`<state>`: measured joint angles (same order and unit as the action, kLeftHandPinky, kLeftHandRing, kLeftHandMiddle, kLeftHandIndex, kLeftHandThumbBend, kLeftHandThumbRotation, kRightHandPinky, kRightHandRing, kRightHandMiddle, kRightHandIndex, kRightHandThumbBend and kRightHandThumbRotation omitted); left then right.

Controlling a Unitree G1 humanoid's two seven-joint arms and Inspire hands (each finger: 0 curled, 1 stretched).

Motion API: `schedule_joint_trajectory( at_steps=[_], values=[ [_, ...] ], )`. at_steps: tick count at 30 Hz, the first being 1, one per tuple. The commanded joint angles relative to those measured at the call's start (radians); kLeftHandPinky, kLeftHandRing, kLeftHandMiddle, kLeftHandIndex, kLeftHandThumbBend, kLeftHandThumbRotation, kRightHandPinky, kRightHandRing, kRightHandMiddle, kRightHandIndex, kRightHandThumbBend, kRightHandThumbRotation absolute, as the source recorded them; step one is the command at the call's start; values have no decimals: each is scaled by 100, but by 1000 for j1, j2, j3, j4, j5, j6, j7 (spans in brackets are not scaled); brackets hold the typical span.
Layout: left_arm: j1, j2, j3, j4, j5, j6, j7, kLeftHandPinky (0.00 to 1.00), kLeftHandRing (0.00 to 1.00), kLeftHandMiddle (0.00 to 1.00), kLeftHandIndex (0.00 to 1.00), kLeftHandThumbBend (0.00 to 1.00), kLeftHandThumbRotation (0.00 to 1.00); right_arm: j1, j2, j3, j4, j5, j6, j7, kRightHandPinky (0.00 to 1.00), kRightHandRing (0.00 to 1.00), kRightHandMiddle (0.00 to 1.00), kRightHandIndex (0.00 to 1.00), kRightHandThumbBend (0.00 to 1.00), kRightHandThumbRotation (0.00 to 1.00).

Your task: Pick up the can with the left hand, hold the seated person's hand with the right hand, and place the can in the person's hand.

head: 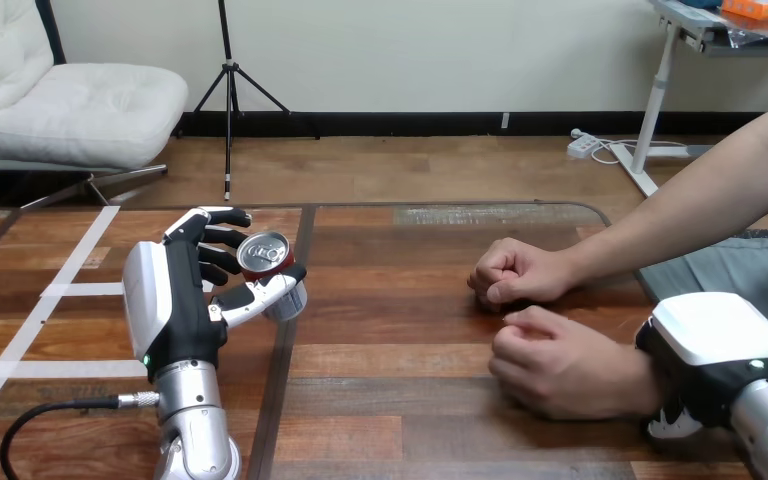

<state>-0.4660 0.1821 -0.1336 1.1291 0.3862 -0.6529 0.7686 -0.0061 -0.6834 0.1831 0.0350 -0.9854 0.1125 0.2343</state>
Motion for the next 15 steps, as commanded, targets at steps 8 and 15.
schedule_joint_trajectory(
  at_steps=[8,15],
  values=[
    [-45,18,18,-64,-9,-27,-2,40,44,51,57,68,0,9,-5,-42,48,101,-51,-73,8,19,30,39,66,0],
    [-47,18,18,-63,-10,-25,-3,40,44,51,57,68,0,4,-6,-40,48,122,-58,-87,10,21,33,38,70,0]
  ],
)
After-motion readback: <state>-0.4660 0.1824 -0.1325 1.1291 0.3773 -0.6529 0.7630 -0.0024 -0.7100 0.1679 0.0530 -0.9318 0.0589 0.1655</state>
